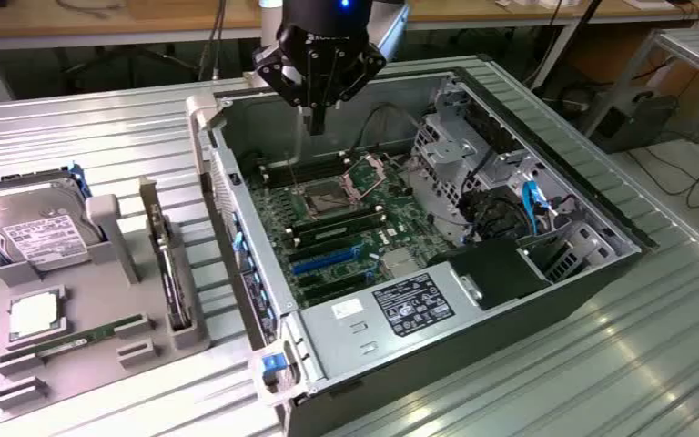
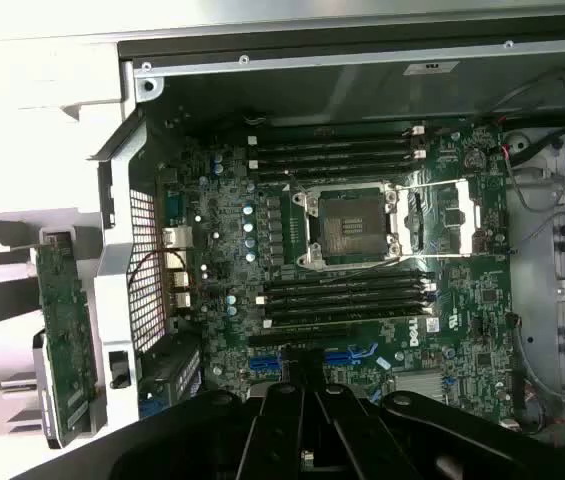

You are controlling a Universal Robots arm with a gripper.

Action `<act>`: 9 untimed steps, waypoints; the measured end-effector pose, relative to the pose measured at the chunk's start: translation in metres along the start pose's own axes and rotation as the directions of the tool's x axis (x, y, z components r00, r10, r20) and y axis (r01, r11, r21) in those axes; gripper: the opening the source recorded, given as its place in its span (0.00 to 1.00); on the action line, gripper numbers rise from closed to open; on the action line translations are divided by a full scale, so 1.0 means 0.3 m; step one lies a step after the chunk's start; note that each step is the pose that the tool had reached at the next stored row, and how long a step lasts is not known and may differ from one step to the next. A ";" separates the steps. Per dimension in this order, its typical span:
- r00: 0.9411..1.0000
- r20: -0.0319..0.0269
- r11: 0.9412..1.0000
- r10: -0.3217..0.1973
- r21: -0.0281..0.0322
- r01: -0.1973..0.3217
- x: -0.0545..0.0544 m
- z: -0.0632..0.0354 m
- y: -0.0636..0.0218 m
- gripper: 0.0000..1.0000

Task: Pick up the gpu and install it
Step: 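Reach for the gpu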

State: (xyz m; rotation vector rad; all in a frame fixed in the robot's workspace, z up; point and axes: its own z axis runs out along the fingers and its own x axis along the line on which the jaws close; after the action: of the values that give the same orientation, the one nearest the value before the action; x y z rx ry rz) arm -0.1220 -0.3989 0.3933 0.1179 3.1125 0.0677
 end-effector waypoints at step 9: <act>1.000 0.000 1.000 0.000 0.000 0.000 0.000 0.000 0.000 0.11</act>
State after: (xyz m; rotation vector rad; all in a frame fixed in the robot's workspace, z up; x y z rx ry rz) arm -0.1220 -0.3989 0.3933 0.1180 3.1125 0.0676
